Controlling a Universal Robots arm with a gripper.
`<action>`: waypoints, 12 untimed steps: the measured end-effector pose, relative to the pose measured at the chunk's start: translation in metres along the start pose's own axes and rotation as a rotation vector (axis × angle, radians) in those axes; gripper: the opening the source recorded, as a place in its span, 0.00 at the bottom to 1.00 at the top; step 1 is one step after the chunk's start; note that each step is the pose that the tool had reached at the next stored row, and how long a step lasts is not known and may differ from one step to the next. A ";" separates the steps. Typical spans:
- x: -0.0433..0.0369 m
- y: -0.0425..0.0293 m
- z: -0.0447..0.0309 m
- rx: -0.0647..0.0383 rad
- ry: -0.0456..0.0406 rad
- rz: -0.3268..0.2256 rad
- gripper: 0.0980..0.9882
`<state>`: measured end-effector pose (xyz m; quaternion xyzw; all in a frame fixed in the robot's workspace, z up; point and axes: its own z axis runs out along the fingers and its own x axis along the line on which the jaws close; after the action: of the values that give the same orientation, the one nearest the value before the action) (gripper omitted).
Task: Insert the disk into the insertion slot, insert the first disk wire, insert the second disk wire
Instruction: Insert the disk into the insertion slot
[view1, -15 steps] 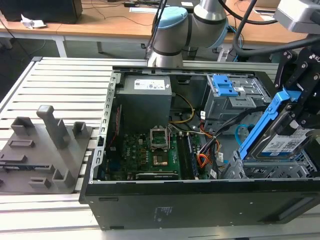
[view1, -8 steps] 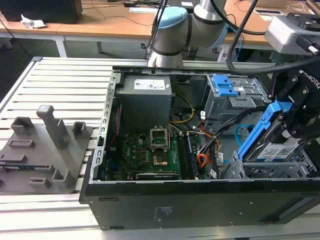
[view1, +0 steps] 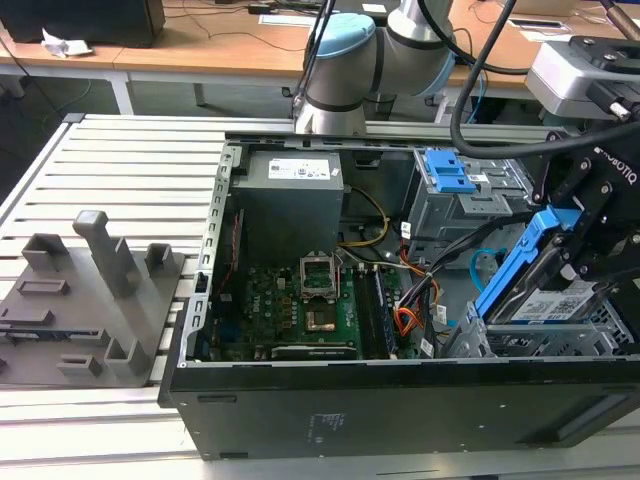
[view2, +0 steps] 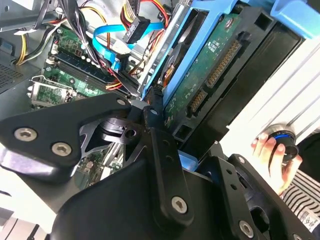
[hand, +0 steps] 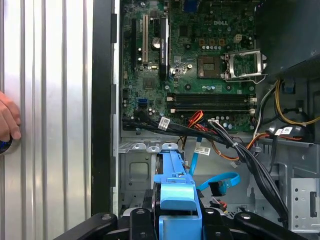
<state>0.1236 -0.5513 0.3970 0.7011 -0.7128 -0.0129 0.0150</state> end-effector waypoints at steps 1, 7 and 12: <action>0.0000 0.0000 0.0000 0.000 0.0001 0.000 0.30; 0.0000 0.0000 0.0001 0.000 0.0000 0.000 0.45; 0.0000 0.0000 0.0001 0.000 0.0001 0.000 0.36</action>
<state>0.1236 -0.5513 0.3969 0.7011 -0.7128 -0.0128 0.0151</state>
